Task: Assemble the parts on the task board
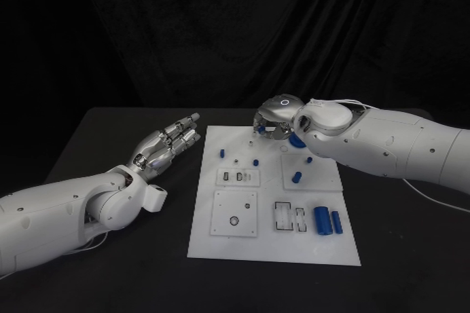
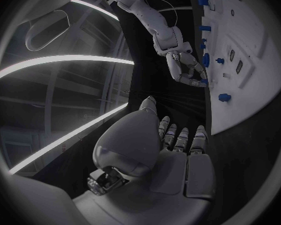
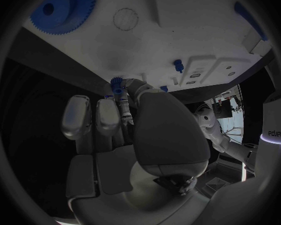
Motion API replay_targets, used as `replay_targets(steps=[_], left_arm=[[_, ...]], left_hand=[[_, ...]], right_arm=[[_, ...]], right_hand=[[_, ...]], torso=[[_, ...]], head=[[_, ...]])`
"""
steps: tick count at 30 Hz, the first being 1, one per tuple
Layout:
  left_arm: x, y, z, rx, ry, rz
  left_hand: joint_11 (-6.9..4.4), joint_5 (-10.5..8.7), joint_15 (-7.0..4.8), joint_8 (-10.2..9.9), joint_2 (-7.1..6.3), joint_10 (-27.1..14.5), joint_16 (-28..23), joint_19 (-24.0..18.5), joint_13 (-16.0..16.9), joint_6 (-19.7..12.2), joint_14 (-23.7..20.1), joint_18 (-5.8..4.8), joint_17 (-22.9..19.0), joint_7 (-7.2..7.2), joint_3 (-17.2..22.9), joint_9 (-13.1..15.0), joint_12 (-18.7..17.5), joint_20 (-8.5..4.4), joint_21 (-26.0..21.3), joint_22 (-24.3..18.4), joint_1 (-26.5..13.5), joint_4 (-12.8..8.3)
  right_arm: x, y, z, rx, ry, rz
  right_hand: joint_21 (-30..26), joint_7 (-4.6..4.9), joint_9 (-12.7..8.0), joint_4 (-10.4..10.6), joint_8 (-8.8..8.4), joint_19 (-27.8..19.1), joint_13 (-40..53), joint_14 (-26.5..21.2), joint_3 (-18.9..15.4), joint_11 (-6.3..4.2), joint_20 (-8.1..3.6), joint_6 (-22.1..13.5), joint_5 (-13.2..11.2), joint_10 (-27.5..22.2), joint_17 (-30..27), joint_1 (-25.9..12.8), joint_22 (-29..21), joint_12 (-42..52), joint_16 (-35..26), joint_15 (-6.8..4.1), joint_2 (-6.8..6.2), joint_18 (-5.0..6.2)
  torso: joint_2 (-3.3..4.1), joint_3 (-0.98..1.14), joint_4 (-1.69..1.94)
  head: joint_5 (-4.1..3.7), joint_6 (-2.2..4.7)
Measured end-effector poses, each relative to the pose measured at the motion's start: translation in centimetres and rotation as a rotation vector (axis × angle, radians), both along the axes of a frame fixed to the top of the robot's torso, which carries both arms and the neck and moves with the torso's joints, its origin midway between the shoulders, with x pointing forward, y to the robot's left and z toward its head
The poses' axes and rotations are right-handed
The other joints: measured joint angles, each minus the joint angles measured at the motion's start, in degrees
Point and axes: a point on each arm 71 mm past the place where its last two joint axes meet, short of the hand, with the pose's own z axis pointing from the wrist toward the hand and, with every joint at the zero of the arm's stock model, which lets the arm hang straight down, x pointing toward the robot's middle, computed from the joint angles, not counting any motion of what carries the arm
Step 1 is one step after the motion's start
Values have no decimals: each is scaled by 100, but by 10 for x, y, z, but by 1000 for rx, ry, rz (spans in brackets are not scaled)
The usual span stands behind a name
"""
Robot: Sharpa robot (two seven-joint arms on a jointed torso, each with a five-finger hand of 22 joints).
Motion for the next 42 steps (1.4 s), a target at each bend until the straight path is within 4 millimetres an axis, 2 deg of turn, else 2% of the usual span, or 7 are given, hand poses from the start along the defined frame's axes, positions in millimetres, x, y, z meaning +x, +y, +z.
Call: replay_targets(steps=[12,13,14,15,17,23,42], left_arm=[[0,0,0,0,0,0],[0,0,0,0,0,0],[0,0,0,0,0,0],[0,0,0,0,0,0],[0,0,0,0,0,1],[1,0,0,1,0,1],[2,-2,-1,1,-1,-1]], left_hand=[[0,0,0,0,0,0,0,0,0,21,0,0,1,21,0,0,0,0,0,0,0,0],[0,261,0,0,-6,0,0,0,1,34,0,0,1,34,38,2,0,0,0,0,41,-1],[0,724,0,0,-15,0,0,0,3,49,0,0,1,49,99,5,0,0,0,0,131,-1],[0,890,0,0,-15,0,0,0,6,52,0,0,1,52,119,7,0,0,0,0,150,2],[0,988,0,0,-15,0,0,0,6,52,0,0,2,52,128,9,0,0,0,0,150,0],[0,1057,0,0,-15,0,0,0,6,52,0,0,3,52,128,8,0,0,0,0,150,0],[0,1057,0,0,-15,0,0,0,5,52,0,0,4,52,127,7,0,0,0,-1,150,0]], right_arm=[[0,2,-1,-2,5,1],[0,2,-1,-2,5,1],[0,2,-1,-2,5,1],[0,2,-1,-2,5,2],[-1,3,-1,-1,5,2],[-1,5,0,1,3,6],[1,12,0,2,-2,11]], right_hand=[[-23,20,0,7,-23,-20,3,0,-7,0,20,-20,0,0,-13,-10,-7,3,-15,0,-10,0],[-23,20,4,6,-23,-20,5,0,-7,0,20,-20,0,0,-13,-16,-7,3,-15,0,-16,0],[-23,20,5,7,-23,-20,5,0,-7,0,20,-20,0,0,-13,-16,-7,2,-15,0,-16,0],[-23,20,5,7,-23,-20,5,0,-7,0,20,-20,0,0,-13,-16,-7,2,-15,0,-16,0],[-23,21,6,22,-23,-20,5,0,8,0,20,-61,0,0,-13,-16,-7,1,-15,0,-16,0],[-23,21,6,23,-51,-20,6,-20,9,0,20,-61,-1,0,-13,-31,-7,0,-15,20,-31,0],[-23,1,5,39,-92,-41,10,-20,24,0,40,-122,-21,0,-38,-77,-7,-15,-15,20,-29,0]], torso=[[-1,-4,-5],[-1,-5,-5],[-1,-5,-5],[-1,-5,-5],[-2,-6,-6],[-2,-8,-7],[-1,-13,-9]], head=[[12,-16],[14,-16],[15,-18],[15,-19],[15,-19],[12,-19],[21,-8]])
